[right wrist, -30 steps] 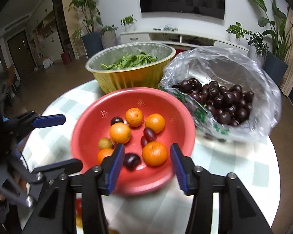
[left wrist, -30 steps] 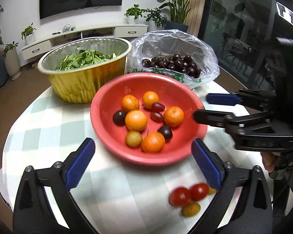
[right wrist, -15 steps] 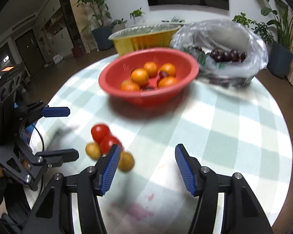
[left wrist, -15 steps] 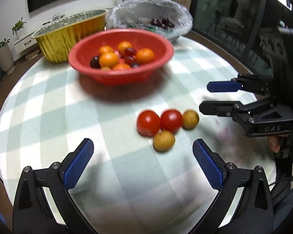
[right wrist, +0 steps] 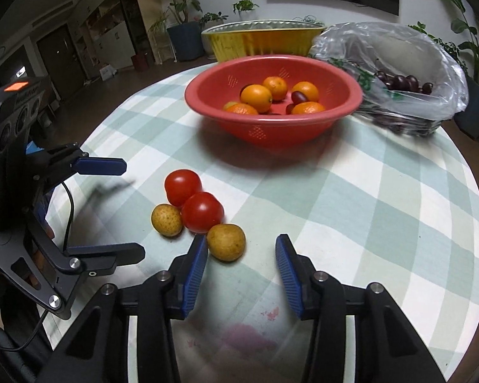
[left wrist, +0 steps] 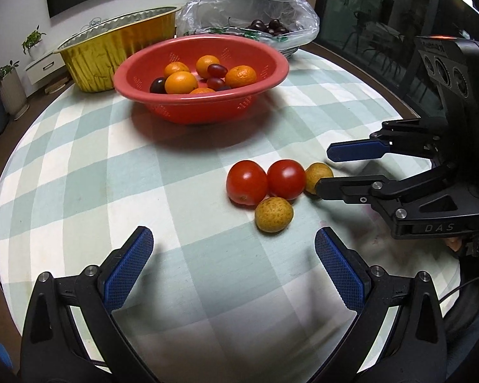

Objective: Organize fruits
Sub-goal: 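Move both open tools back to the loose fruits on the table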

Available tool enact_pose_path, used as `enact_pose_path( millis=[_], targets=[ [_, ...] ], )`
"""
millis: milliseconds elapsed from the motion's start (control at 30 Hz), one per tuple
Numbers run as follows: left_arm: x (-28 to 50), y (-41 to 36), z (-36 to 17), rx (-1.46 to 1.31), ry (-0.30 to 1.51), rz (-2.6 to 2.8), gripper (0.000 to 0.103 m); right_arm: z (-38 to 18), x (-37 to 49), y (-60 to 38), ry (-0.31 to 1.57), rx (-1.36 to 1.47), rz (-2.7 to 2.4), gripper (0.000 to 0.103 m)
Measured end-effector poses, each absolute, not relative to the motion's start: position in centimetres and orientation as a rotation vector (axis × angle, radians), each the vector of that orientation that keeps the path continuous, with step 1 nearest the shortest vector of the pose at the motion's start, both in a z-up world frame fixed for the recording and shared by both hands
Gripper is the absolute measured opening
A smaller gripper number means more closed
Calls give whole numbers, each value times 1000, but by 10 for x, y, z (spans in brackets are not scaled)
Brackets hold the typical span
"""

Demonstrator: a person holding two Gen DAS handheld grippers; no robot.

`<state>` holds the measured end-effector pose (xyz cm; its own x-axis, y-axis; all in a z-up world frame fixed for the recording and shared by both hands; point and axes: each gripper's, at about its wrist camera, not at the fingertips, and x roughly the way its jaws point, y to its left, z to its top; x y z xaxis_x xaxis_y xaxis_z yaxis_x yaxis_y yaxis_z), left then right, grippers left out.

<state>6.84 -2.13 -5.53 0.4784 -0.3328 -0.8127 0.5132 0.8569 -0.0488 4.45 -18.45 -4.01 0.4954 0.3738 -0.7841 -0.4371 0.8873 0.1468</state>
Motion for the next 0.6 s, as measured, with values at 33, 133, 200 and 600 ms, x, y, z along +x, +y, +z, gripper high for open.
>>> enact_pose_path(
  millis=[33, 133, 200, 600],
  targets=[
    [69, -20, -56, 211, 940, -519, 103, -40, 45, -183, 932, -80, 495, 48],
    [69, -20, -56, 210, 941, -518, 103, -42, 48, -178, 939, -106, 501, 47],
    [69, -19, -56, 208, 941, -518, 103, -44, 49, -176, 947, -119, 505, 43],
    [73, -24, -59, 213, 947, -521, 103, -45, 47, -170, 955, -152, 518, 33]
  ],
)
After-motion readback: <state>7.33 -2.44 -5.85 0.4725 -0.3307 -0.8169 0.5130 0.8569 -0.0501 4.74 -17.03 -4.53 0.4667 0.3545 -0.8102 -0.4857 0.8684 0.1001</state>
